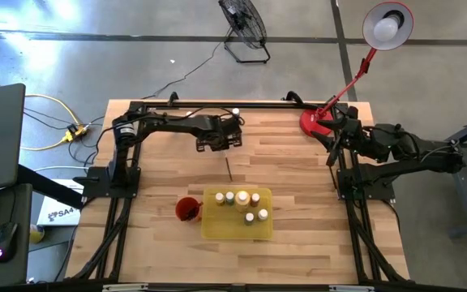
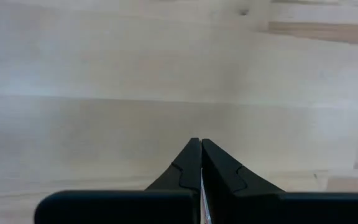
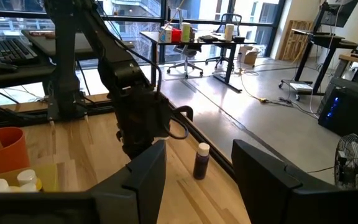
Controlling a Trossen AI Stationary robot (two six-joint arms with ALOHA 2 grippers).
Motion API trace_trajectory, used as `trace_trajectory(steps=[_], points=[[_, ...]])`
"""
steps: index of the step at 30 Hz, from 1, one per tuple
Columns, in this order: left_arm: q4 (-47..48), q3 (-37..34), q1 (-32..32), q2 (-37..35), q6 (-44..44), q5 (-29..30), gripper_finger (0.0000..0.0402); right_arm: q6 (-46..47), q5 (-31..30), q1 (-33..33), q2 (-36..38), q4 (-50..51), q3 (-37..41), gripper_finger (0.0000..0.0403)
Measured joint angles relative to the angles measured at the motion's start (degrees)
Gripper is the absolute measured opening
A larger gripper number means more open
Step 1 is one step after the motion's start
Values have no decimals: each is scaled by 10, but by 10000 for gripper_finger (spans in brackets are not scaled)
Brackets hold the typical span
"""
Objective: Pick & Place Paint Supplies
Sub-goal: Put the silver paintbrush into the orange cup
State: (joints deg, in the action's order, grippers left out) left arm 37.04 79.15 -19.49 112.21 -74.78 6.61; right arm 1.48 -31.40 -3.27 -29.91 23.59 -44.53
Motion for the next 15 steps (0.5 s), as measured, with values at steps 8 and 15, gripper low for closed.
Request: trace_trajectory(steps=[8, 15], points=[[-6, 0, 0, -43, 85, 55, 0, 2, 0, 0, 0, 2, 0, 174], [-16, 0, -14, -93, 168, 71, 0, 2, 0, 0, 0, 2, 0, 174]])
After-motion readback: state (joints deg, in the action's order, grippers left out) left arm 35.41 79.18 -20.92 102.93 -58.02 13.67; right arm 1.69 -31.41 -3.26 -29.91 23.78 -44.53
